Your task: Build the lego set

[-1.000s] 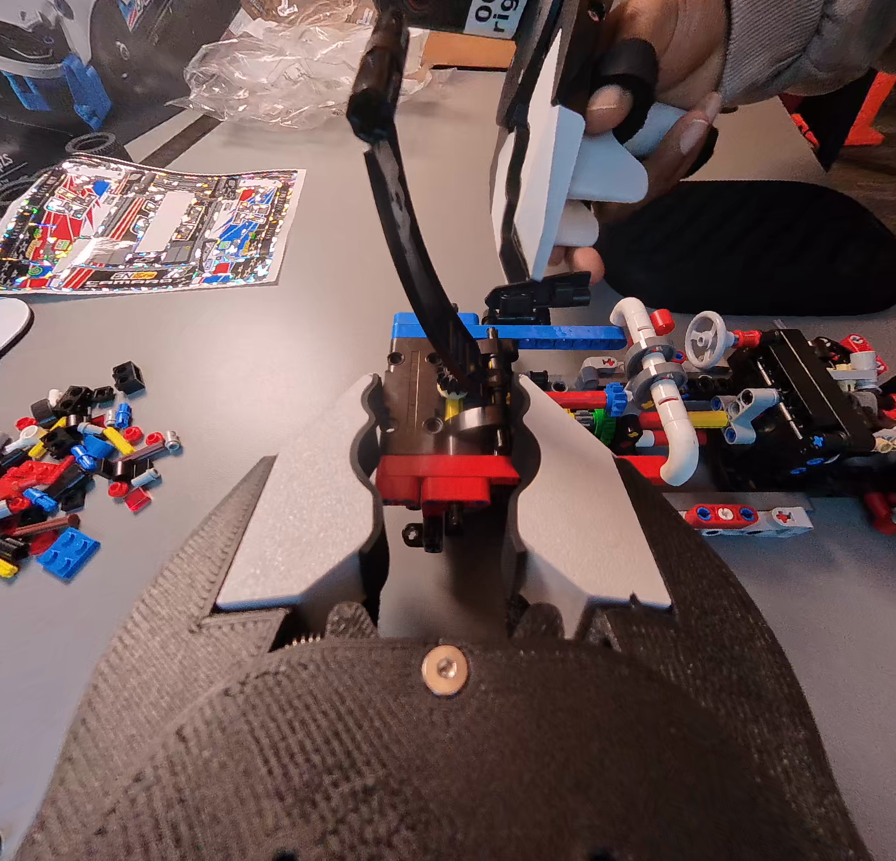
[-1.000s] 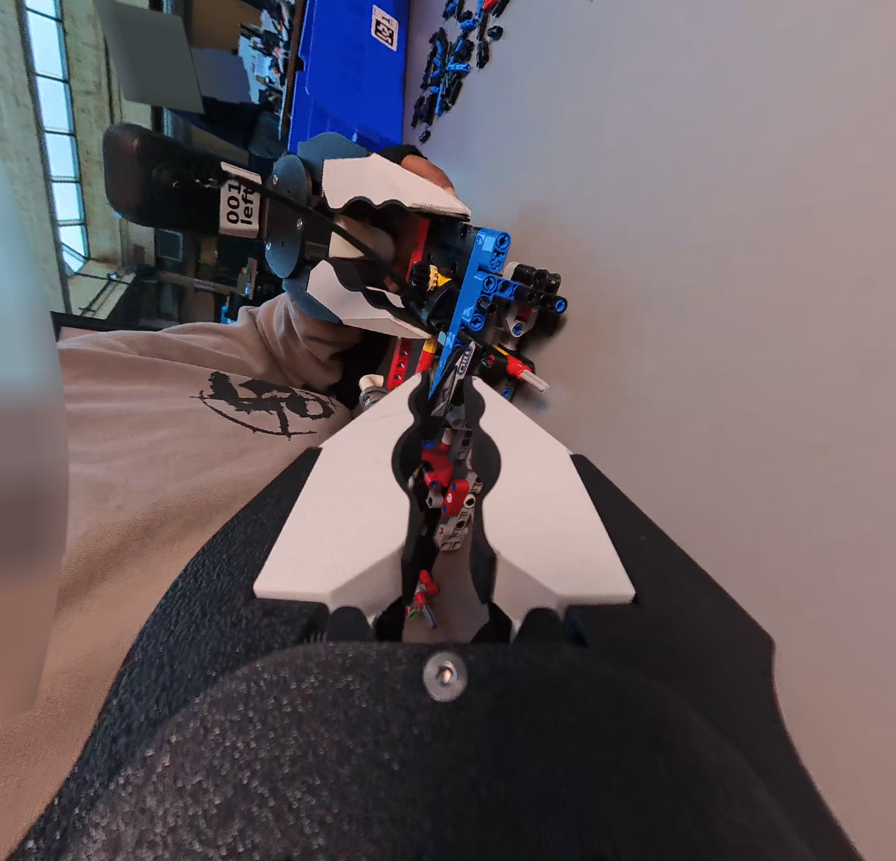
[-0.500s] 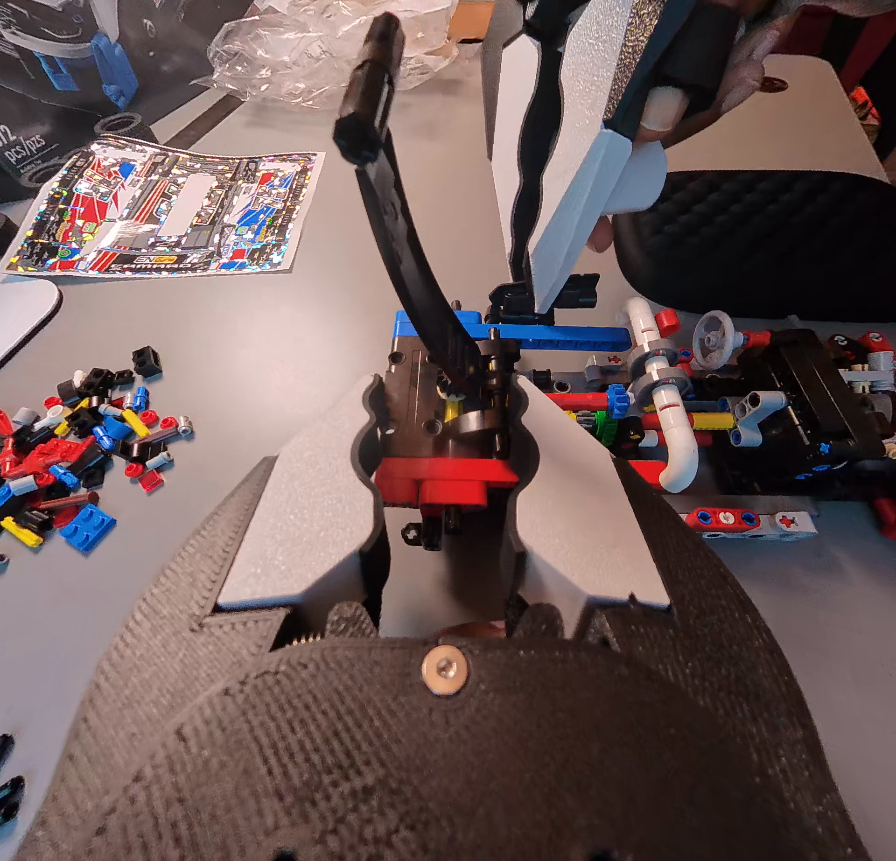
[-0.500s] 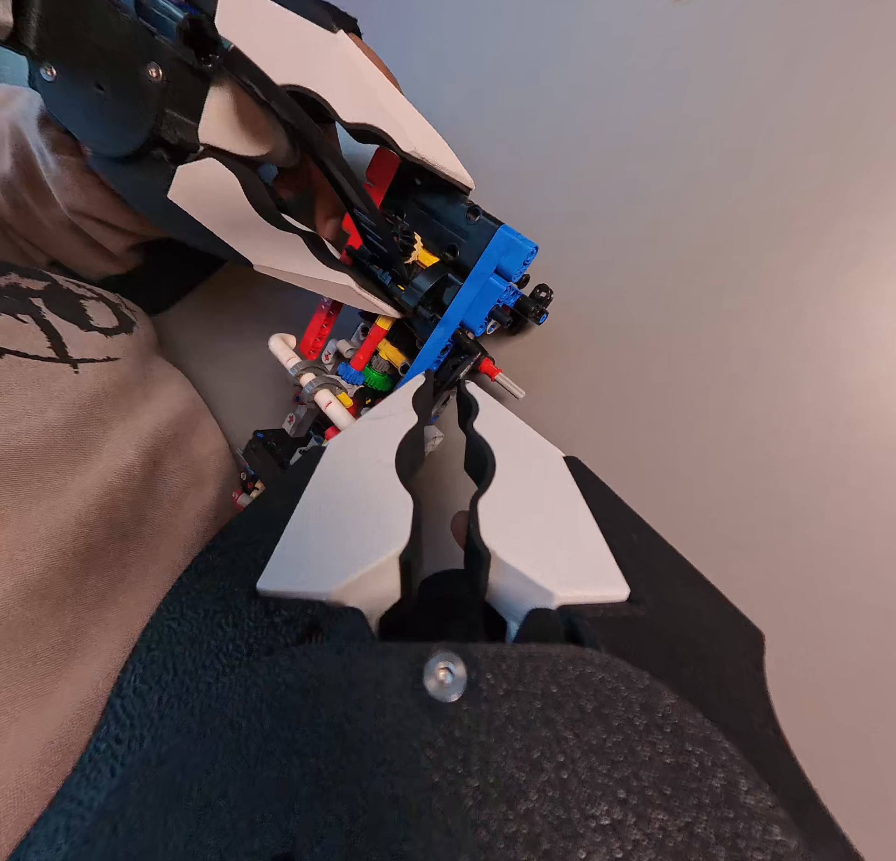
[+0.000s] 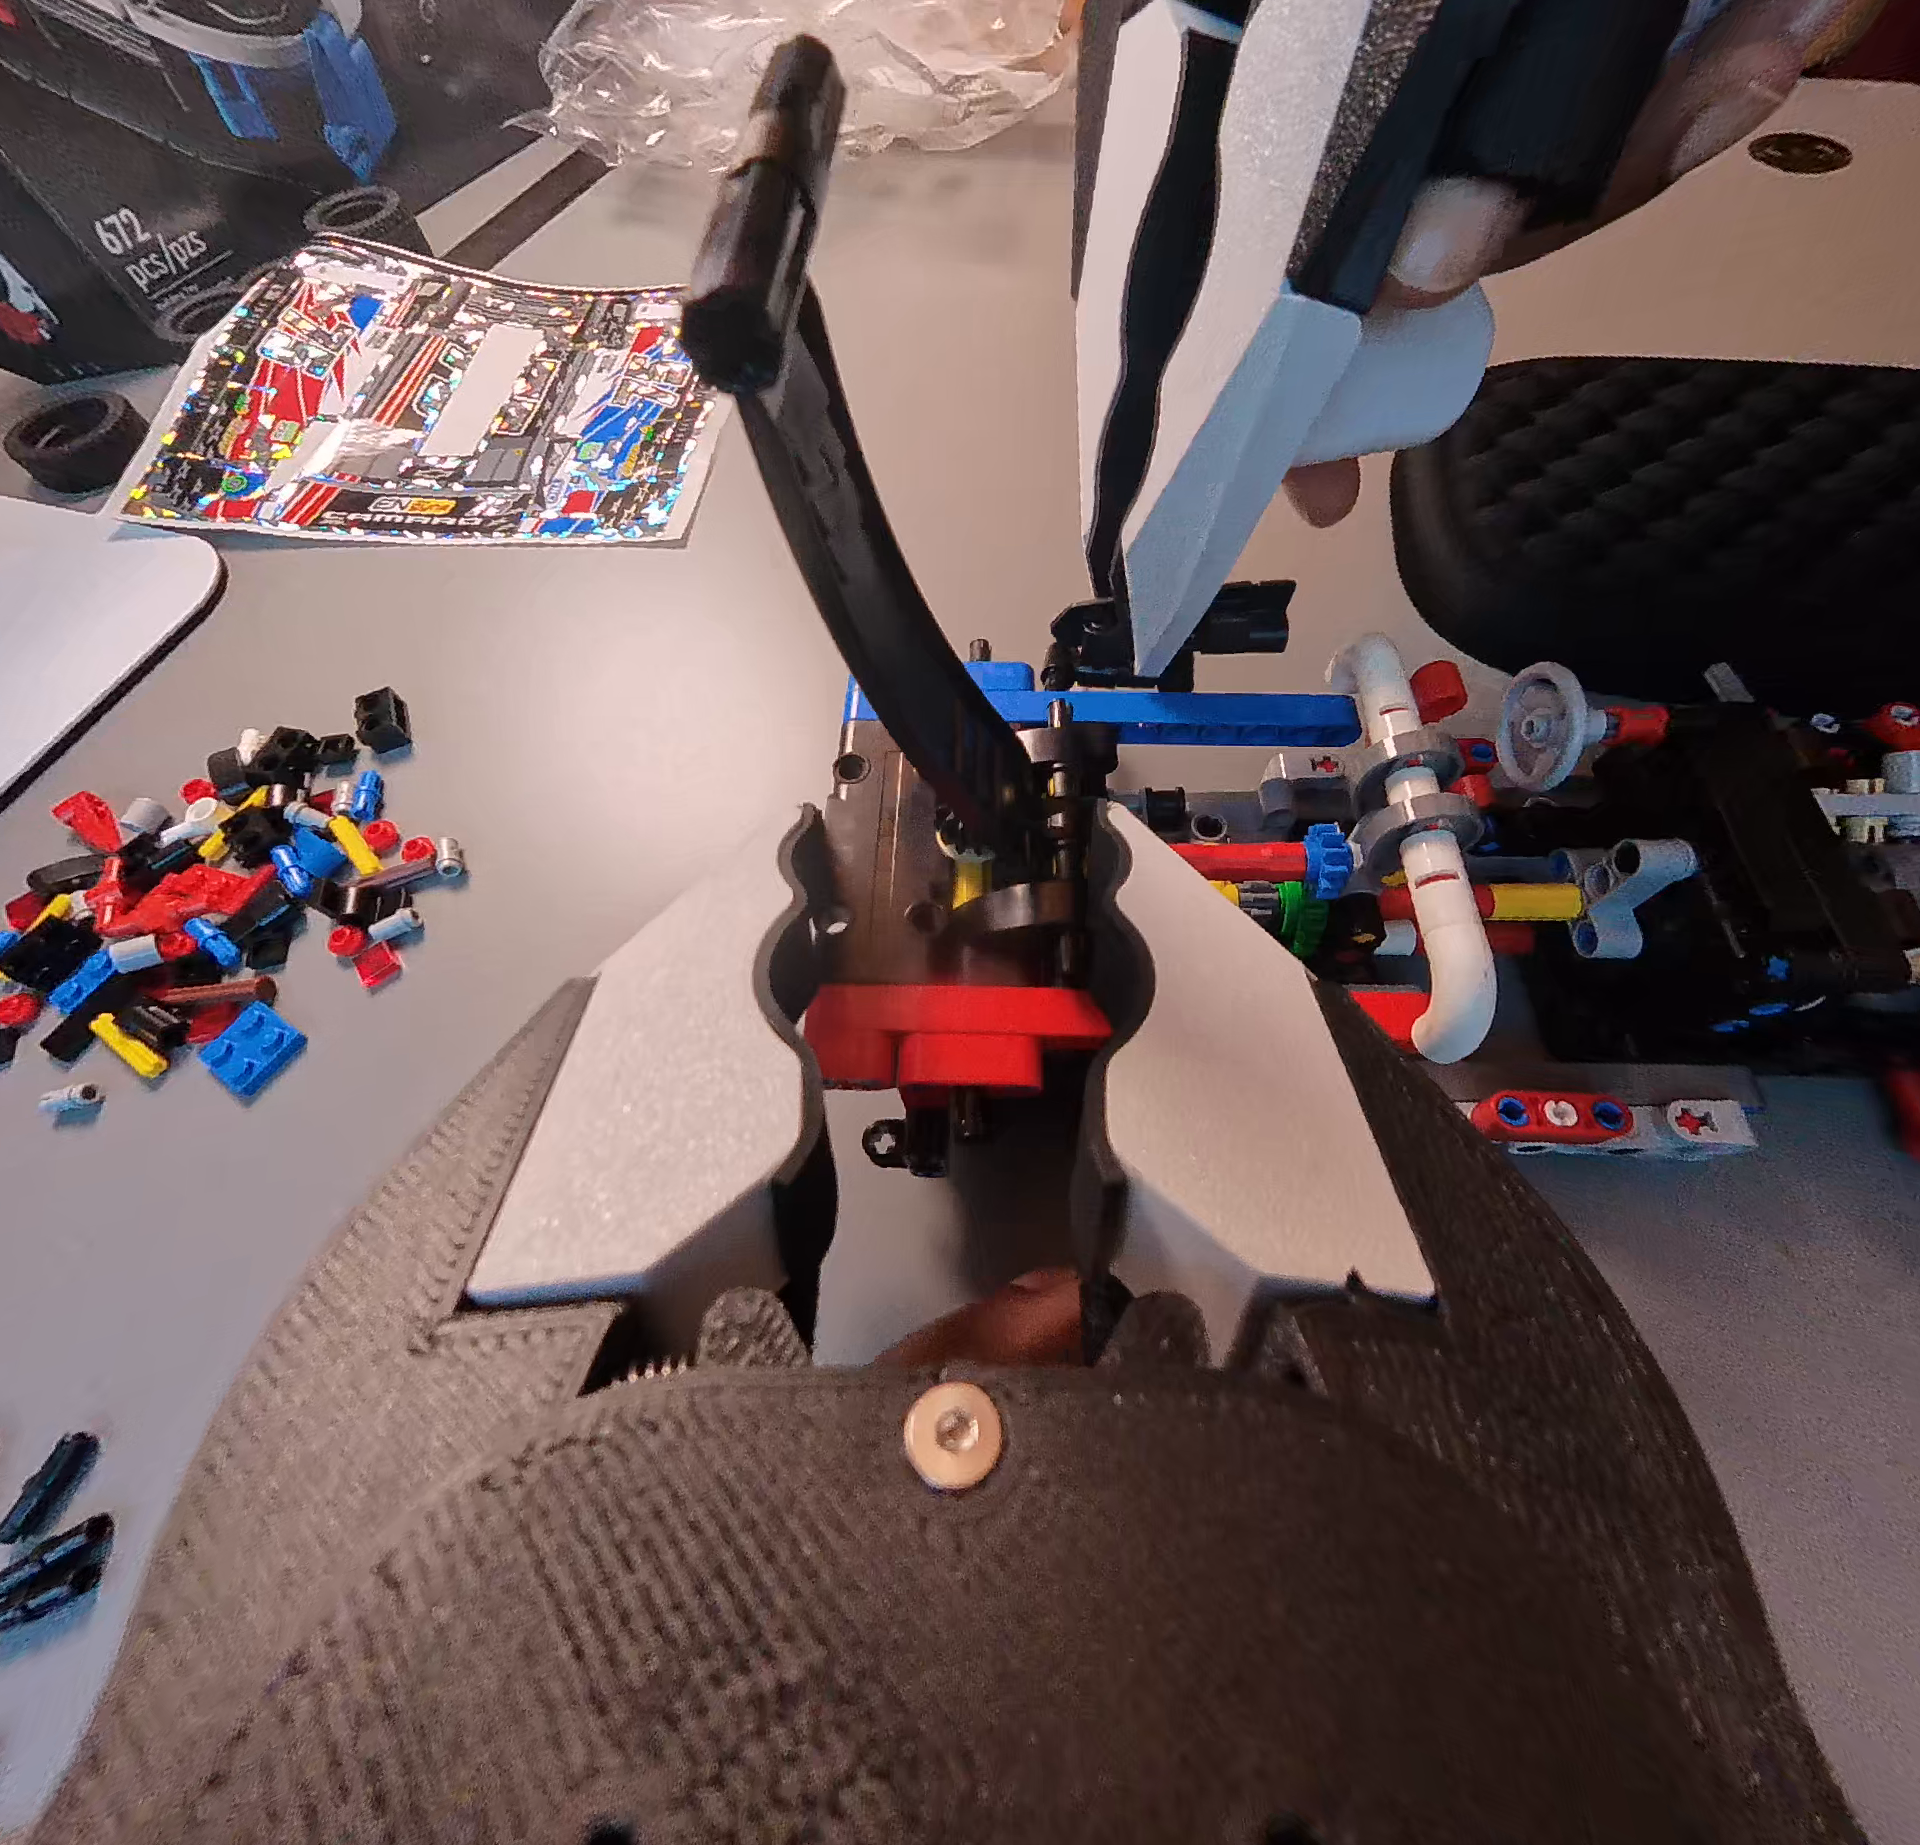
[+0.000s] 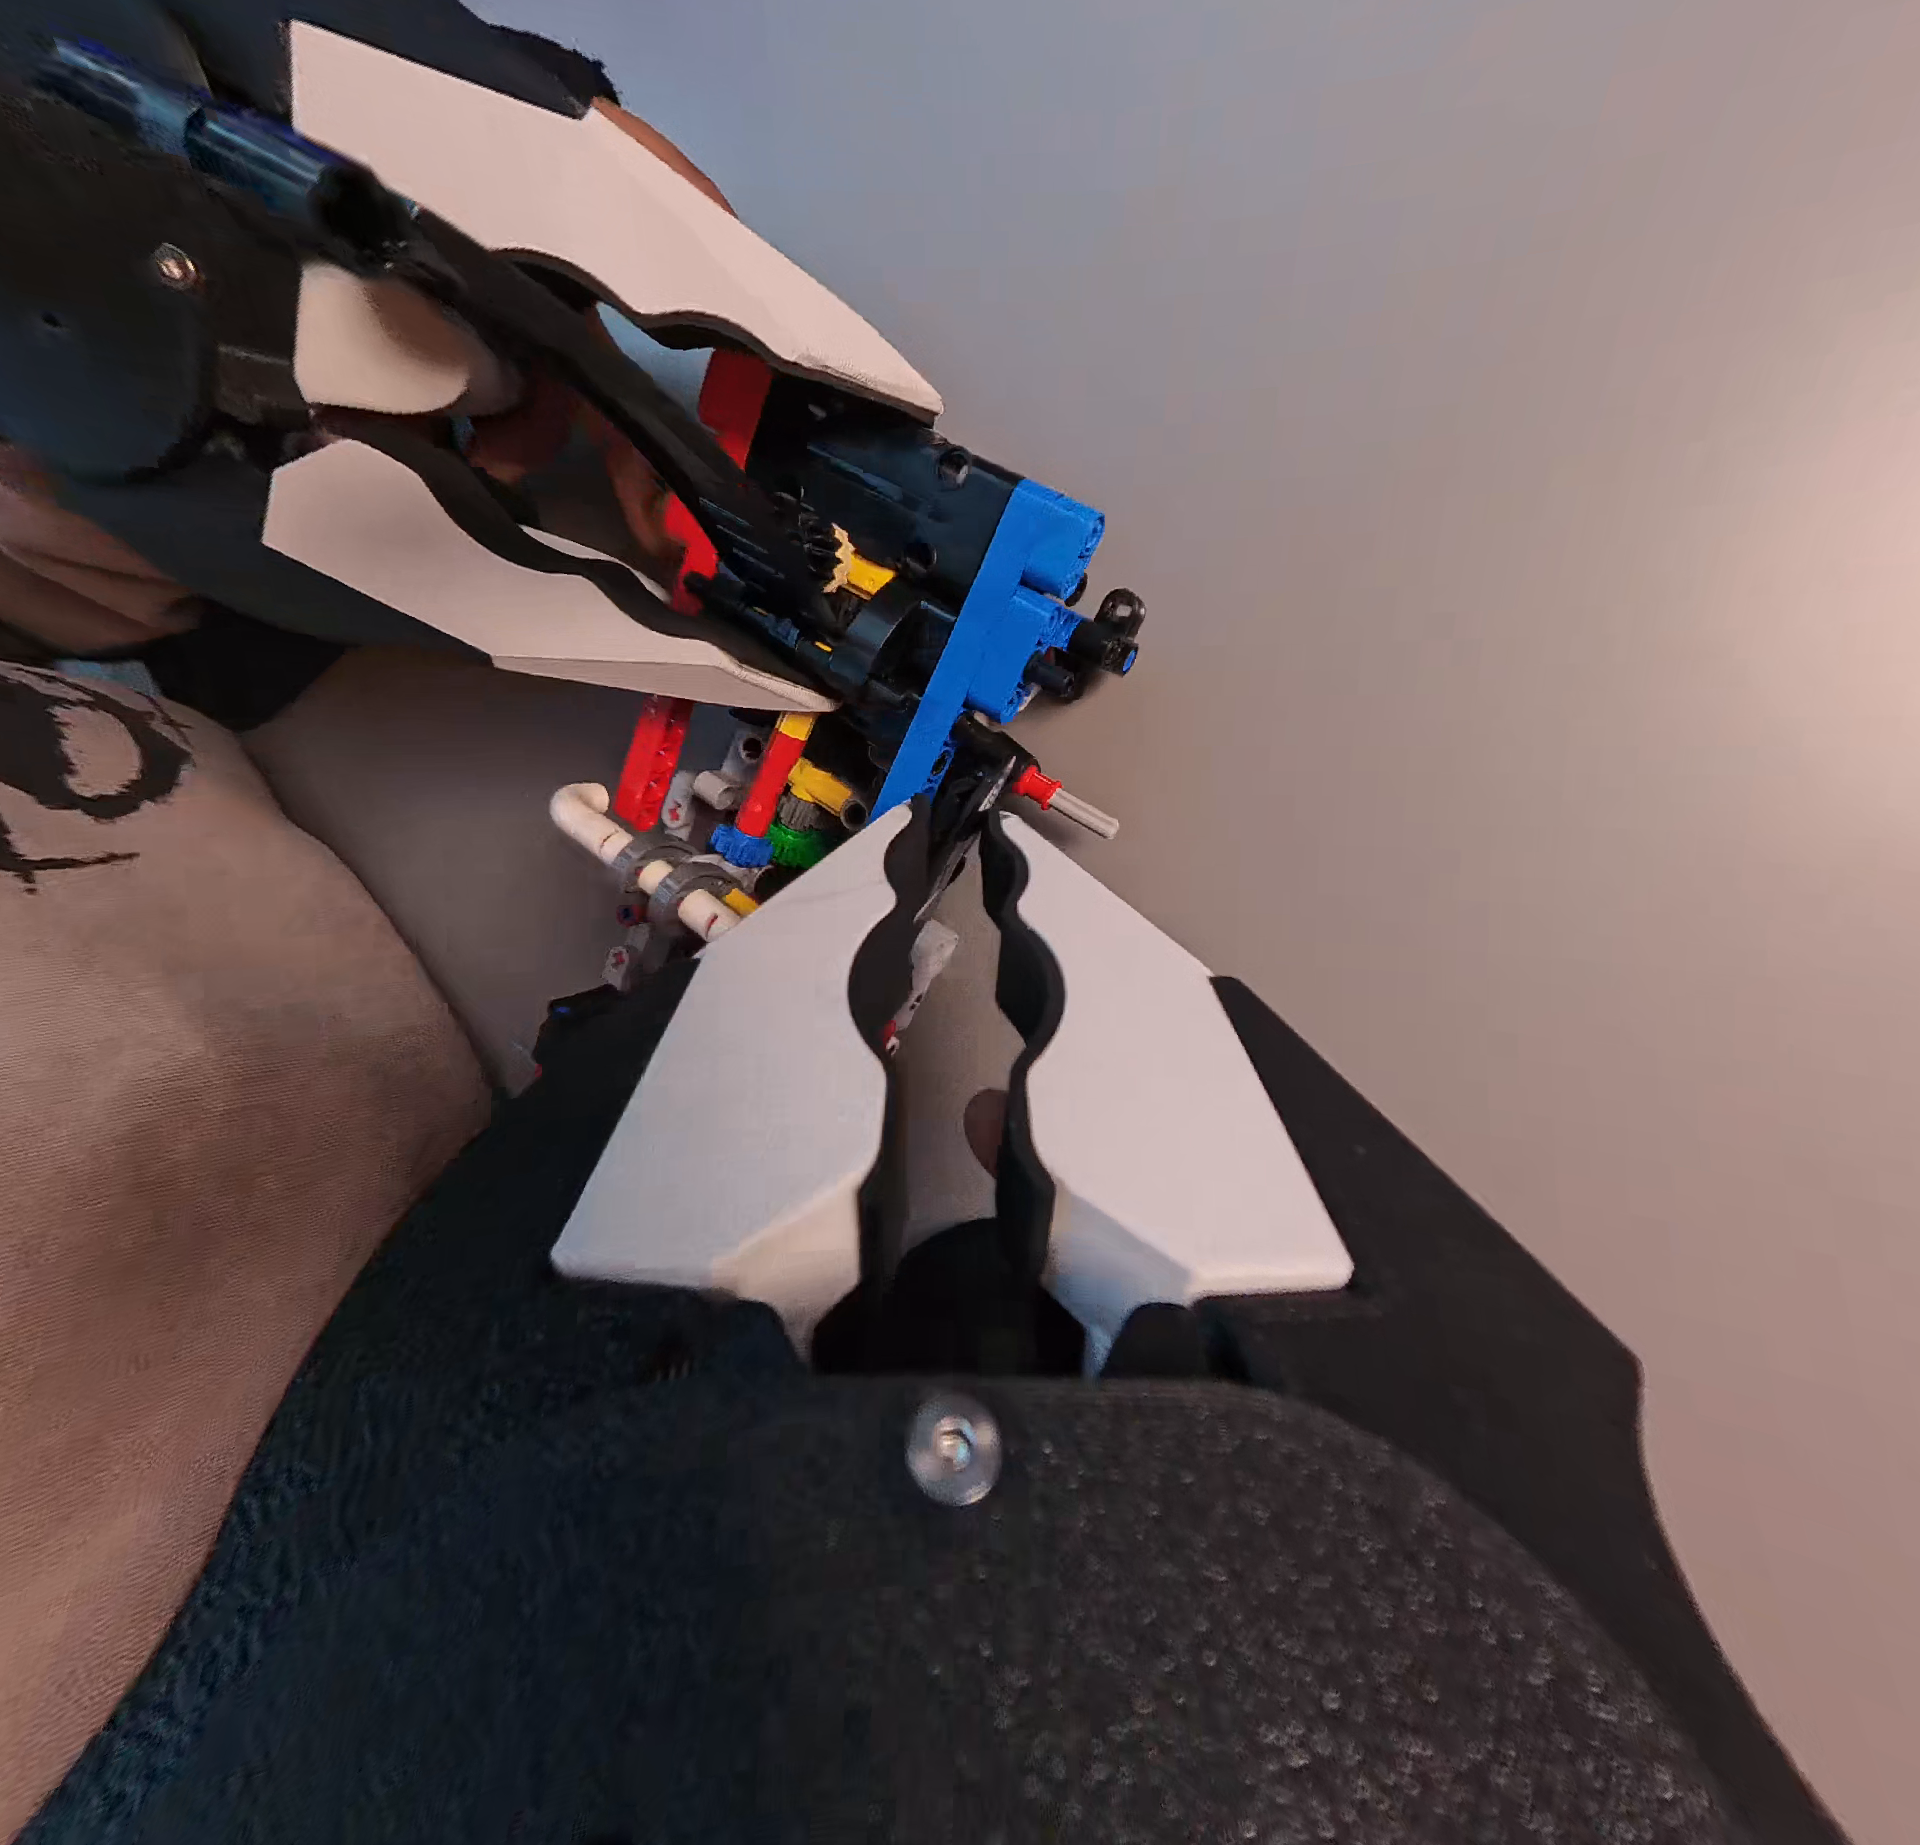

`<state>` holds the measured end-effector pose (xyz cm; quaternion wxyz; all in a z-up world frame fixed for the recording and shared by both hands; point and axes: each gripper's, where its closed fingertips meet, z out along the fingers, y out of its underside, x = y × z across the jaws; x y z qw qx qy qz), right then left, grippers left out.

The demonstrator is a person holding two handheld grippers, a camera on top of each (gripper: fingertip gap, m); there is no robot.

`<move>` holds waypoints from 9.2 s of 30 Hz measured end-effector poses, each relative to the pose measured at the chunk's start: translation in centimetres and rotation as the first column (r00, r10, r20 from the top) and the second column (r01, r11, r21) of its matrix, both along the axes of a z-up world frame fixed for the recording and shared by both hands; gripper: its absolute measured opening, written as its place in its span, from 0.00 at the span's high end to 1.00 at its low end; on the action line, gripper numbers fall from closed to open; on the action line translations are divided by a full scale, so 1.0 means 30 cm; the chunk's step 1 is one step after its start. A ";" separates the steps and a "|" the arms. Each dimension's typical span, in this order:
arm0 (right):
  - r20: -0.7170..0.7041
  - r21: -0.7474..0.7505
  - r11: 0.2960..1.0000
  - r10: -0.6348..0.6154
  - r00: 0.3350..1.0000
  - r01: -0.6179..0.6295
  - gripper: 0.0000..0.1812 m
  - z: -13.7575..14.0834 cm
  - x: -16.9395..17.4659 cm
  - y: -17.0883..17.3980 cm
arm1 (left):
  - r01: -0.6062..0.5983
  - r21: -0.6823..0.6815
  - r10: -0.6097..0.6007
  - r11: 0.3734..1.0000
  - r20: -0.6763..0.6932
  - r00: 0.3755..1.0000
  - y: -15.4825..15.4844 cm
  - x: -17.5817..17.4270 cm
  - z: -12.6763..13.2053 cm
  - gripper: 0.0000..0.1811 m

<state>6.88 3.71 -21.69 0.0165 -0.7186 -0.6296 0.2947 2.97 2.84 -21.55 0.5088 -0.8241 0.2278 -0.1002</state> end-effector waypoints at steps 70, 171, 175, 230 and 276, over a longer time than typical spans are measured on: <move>-0.142 -0.207 0.966 -0.186 0.972 0.154 0.87 0.035 0.014 -0.012 | -0.059 0.012 0.059 0.998 -0.016 0.998 -0.007 -0.025 0.003 0.73; -0.919 -0.116 0.952 0.006 0.395 -0.283 0.94 0.457 -0.007 -0.304 | 0.233 0.136 -0.270 0.963 0.460 0.846 -0.232 0.216 0.350 0.97; -0.932 -0.089 0.965 0.007 0.362 -0.248 0.97 0.458 -0.015 -0.299 | 0.209 0.125 -0.243 0.970 0.445 0.862 -0.231 0.212 0.350 0.97; -0.909 0.140 0.975 0.197 0.369 -0.175 0.92 0.437 0.005 -0.308 | 0.136 0.153 -0.168 0.979 0.218 0.961 -0.237 0.199 0.288 0.97; -0.733 0.458 0.844 0.536 0.420 -0.279 0.91 0.317 0.030 -0.348 | 0.339 0.227 -0.362 0.913 0.070 0.930 -0.282 0.177 0.248 0.98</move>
